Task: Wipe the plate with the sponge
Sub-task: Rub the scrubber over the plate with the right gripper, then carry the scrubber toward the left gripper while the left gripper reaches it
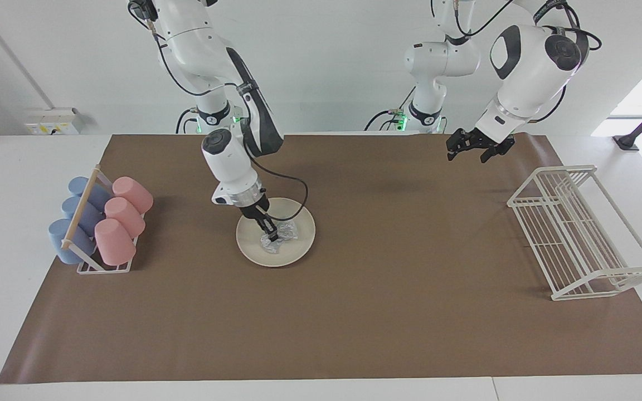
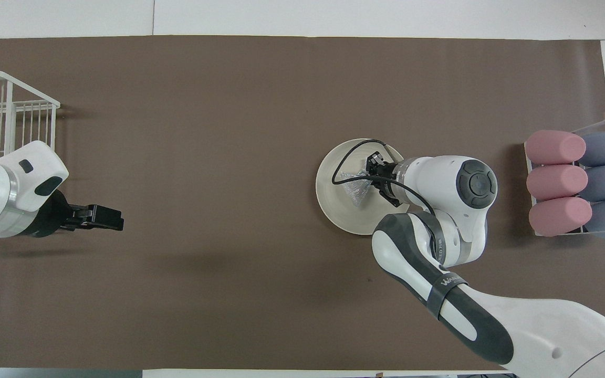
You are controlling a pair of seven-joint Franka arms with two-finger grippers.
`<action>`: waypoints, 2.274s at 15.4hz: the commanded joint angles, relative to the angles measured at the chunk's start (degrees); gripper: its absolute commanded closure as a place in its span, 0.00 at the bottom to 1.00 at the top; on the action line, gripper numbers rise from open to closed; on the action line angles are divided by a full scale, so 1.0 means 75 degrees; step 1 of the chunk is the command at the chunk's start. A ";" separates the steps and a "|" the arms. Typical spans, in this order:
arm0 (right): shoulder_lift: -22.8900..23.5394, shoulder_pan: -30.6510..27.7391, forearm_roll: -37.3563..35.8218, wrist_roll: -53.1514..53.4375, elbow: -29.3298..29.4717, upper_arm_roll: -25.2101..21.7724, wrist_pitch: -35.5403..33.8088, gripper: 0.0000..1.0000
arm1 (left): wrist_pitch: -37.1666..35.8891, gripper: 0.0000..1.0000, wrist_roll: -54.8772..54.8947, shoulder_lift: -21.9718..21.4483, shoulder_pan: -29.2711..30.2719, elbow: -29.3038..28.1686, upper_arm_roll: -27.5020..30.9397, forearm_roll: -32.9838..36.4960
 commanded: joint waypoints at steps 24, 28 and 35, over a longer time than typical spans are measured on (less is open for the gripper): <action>-0.2909 0.0528 -0.0197 0.4386 0.3318 0.0070 -0.7002 1.00 | 0.0832 0.00 -0.2244 -0.0032 -0.0444 -0.0351 -0.0115 -0.7697; -0.2886 0.0611 -0.0232 0.4612 0.3294 0.0093 -0.6672 1.00 | 0.0997 0.00 -0.2232 -0.0032 -0.1042 -0.0351 -0.0127 -0.8297; -0.2898 0.0705 -0.0350 0.4612 0.3235 0.0105 -0.6672 1.00 | 0.2518 0.00 -0.2854 -0.0020 -0.2284 -0.0409 -0.0127 -0.8872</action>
